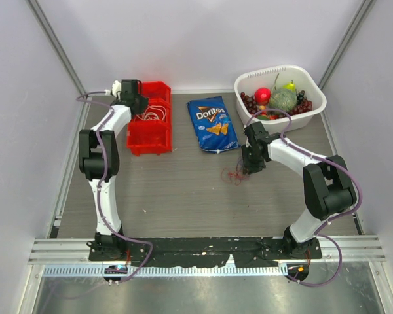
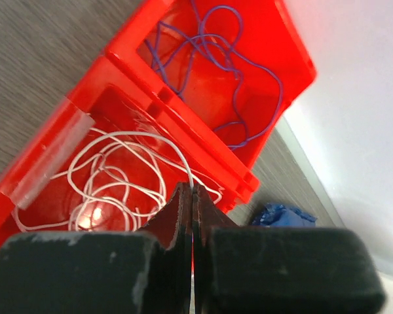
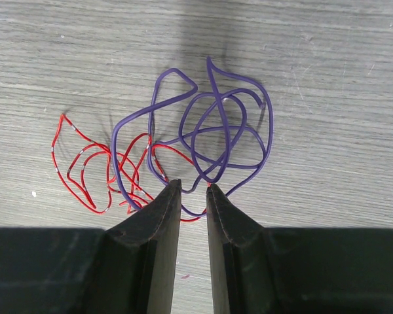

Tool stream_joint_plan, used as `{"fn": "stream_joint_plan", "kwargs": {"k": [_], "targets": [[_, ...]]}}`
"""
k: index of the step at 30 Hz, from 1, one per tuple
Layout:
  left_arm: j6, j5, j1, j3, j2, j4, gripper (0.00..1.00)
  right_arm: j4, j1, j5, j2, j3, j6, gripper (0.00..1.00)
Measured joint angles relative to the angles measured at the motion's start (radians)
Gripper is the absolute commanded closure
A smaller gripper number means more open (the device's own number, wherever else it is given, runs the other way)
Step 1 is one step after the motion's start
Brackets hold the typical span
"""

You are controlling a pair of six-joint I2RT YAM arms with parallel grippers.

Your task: Untangle the cables

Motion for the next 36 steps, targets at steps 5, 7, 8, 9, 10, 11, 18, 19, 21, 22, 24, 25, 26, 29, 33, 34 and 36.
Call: {"fn": "stream_joint_plan", "kwargs": {"k": [5,7,8,9,10,11,18,19,21,22,24,25,26,29,33,34,36], "targets": [[-0.012,0.037,0.014,0.060,0.050,-0.121,0.92,-0.008,0.000,-0.010,0.016,0.005,0.000,0.73],[-0.013,0.052,0.018,0.062,0.050,-0.166,0.86,-0.010,0.000,-0.018,0.032,0.011,0.001,0.73],[-0.013,0.057,0.019,0.064,0.050,-0.182,0.83,-0.012,0.000,-0.022,0.039,0.014,0.001,0.73],[-0.013,0.064,0.021,0.067,0.050,-0.202,0.79,-0.014,0.000,-0.025,0.044,0.016,0.001,0.73],[-0.013,0.071,0.022,0.068,0.050,-0.215,0.73,-0.014,0.000,-0.028,0.046,0.017,0.002,0.72],[-0.012,0.076,0.023,0.069,0.050,-0.225,0.68,-0.014,0.000,-0.030,0.046,0.017,0.003,0.73],[0.005,0.109,0.039,0.076,0.019,-0.276,0.38,-0.014,0.005,-0.046,0.048,0.021,0.012,0.73],[0.008,0.113,0.041,0.075,0.006,-0.288,0.32,-0.014,0.007,-0.048,0.048,0.021,0.013,0.73],[0.010,0.129,0.043,0.061,-0.033,-0.296,0.23,-0.014,0.013,-0.052,0.049,0.024,0.015,0.73],[0.013,0.139,0.043,0.053,-0.053,-0.298,0.20,-0.013,0.016,-0.054,0.050,0.025,0.016,0.72],[0.019,0.163,0.043,0.022,-0.116,-0.298,0.16,-0.013,0.025,-0.057,0.050,0.025,0.016,0.73],[0.024,0.171,0.043,0.010,-0.141,-0.299,0.15,-0.013,0.029,-0.058,0.050,0.025,0.016,0.73],[0.026,0.181,0.043,-0.005,-0.172,-0.296,0.15,-0.013,0.034,-0.060,0.050,0.025,0.018,0.73],[0.041,0.210,0.043,-0.054,-0.262,-0.296,0.18,-0.011,0.052,-0.060,0.055,0.027,0.019,0.73],[0.072,0.252,0.043,-0.140,-0.384,-0.286,0.30,-0.005,0.090,-0.058,0.072,0.039,0.019,0.73],[0.086,0.268,0.043,-0.175,-0.421,-0.277,0.32,-0.006,0.103,-0.059,0.077,0.044,0.019,0.73],[0.110,0.295,0.043,-0.238,-0.481,-0.264,0.37,-0.005,0.126,-0.059,0.087,0.057,0.019,0.73]]}}
